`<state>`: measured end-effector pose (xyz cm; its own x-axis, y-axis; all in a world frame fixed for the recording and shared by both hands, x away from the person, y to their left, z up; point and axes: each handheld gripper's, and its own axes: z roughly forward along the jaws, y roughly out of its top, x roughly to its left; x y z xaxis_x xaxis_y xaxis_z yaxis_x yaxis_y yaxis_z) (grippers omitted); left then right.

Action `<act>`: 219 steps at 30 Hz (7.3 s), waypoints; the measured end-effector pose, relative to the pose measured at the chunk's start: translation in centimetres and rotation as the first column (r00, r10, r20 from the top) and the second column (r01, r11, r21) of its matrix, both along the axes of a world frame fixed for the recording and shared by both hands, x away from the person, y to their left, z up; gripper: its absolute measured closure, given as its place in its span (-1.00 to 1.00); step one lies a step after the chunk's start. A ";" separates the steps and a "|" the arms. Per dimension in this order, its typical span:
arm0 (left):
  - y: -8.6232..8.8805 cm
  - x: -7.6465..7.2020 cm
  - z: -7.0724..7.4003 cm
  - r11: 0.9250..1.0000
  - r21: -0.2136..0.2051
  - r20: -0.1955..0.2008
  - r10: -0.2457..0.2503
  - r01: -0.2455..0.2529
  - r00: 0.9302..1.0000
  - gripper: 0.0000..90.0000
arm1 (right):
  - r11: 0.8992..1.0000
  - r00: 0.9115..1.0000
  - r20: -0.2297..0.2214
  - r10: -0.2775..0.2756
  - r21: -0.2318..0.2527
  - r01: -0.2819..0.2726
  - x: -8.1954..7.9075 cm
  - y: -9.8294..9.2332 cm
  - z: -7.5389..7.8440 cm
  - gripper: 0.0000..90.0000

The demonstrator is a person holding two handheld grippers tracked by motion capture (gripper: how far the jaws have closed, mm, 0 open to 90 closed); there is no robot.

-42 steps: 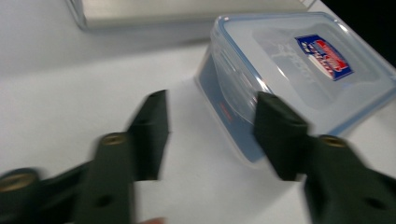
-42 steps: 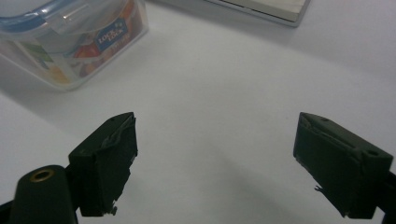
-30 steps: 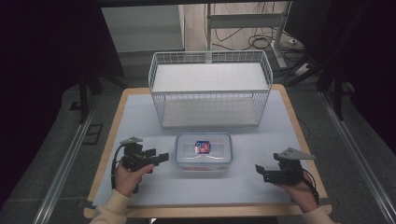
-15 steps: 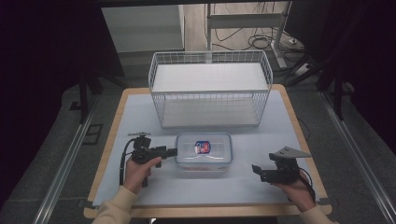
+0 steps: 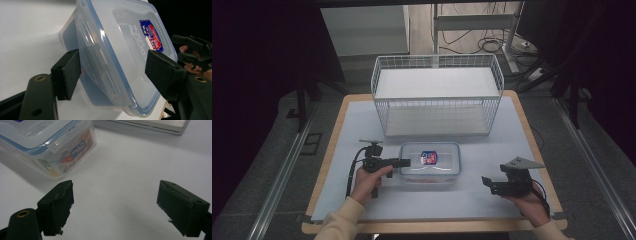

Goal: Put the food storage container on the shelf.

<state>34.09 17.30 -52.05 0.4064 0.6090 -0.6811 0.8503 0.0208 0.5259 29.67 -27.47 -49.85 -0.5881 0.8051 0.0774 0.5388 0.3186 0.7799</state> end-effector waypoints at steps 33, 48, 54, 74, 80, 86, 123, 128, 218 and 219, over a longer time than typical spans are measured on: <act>-0.3 0.1 -0.6 0.999 -0.048 -0.032 -0.003 0.001 0.999 -0.35 | 0.987 0.989 -0.109 0.099 0.135 -0.084 3.4 3.6 1.9 -0.67; -0.2 0.1 -0.6 0.999 -0.047 -0.027 -0.005 0.003 1.000 -0.35 | 0.954 0.929 -0.332 0.162 0.295 -0.061 8.0 7.2 0.0 -0.69; -0.2 0.1 -0.6 0.999 -0.043 -0.021 -0.009 0.008 1.000 -0.36 | 0.941 0.908 -0.371 0.194 0.332 -0.065 8.4 7.8 -0.6 -0.64; -0.4 -0.7 -0.3 1.000 -0.029 0.021 0.001 0.000 1.000 -0.33 | 0.910 0.894 -0.389 0.222 0.412 -0.047 8.1 7.0 -0.5 -0.16; -0.5 -1.8 0.2 1.000 -0.014 0.063 0.012 -0.011 0.998 -0.24 | 0.906 0.905 -0.359 0.226 0.418 -0.061 7.2 6.7 0.0 -0.03; -0.4 -3.2 0.4 1.000 -0.006 0.117 0.017 -0.017 0.993 -0.14 | 0.905 0.925 -0.306 0.224 0.418 -0.081 5.7 6.5 0.4 0.07; -0.7 -5.9 2.2 0.999 0.012 0.233 0.042 -0.046 0.972 0.00 | 0.898 0.963 -0.168 0.212 0.423 -0.124 2.9 6.0 1.6 0.16; -0.6 -5.8 3.0 0.999 0.015 0.255 0.036 -0.041 0.966 0.01 | 0.892 0.965 -0.150 0.214 0.432 -0.130 2.8 5.9 2.1 0.16; 0.5 12.0 21.1 0.999 -0.020 0.342 0.053 -0.049 0.938 -0.01 | 0.906 0.987 -0.034 0.155 0.404 -0.128 19.2 7.3 21.6 0.15; 0.5 12.3 20.9 0.999 -0.021 0.331 0.051 -0.047 0.942 -0.01 | 0.906 0.987 -0.041 0.155 0.404 -0.126 19.4 7.3 21.4 0.15</act>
